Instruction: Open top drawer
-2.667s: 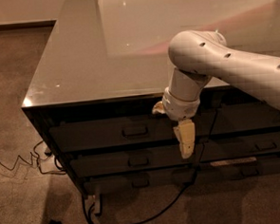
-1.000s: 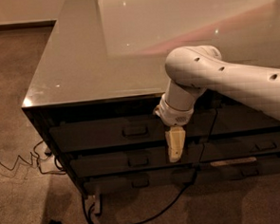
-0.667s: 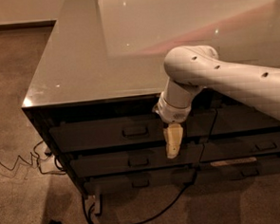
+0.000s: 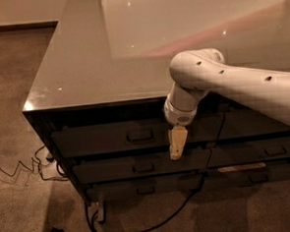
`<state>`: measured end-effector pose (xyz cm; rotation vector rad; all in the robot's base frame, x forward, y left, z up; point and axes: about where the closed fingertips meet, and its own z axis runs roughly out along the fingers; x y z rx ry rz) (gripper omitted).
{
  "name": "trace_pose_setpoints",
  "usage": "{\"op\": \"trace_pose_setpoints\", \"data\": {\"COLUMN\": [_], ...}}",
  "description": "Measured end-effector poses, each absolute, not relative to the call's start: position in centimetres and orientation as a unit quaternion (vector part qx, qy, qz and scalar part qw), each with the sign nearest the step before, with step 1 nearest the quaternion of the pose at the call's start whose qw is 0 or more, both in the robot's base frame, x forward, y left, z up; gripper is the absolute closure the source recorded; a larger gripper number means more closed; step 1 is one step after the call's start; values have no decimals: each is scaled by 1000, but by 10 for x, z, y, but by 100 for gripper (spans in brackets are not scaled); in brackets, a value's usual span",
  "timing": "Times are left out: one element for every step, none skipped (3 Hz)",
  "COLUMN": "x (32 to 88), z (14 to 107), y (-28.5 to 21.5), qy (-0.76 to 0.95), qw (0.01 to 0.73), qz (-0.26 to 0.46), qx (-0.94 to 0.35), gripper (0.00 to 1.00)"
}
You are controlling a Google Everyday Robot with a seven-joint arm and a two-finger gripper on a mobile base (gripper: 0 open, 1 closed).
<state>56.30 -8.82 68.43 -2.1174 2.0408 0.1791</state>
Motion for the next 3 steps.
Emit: {"op": "trace_pose_setpoints", "data": {"x": [566, 564, 567], "z": [668, 653, 645], "y": [-92, -89, -87], "qy": [707, 714, 724], "qw": [85, 71, 54], "qz": [55, 56, 53], "qx": [-700, -695, -686], "gripper": [0, 0, 0]}}
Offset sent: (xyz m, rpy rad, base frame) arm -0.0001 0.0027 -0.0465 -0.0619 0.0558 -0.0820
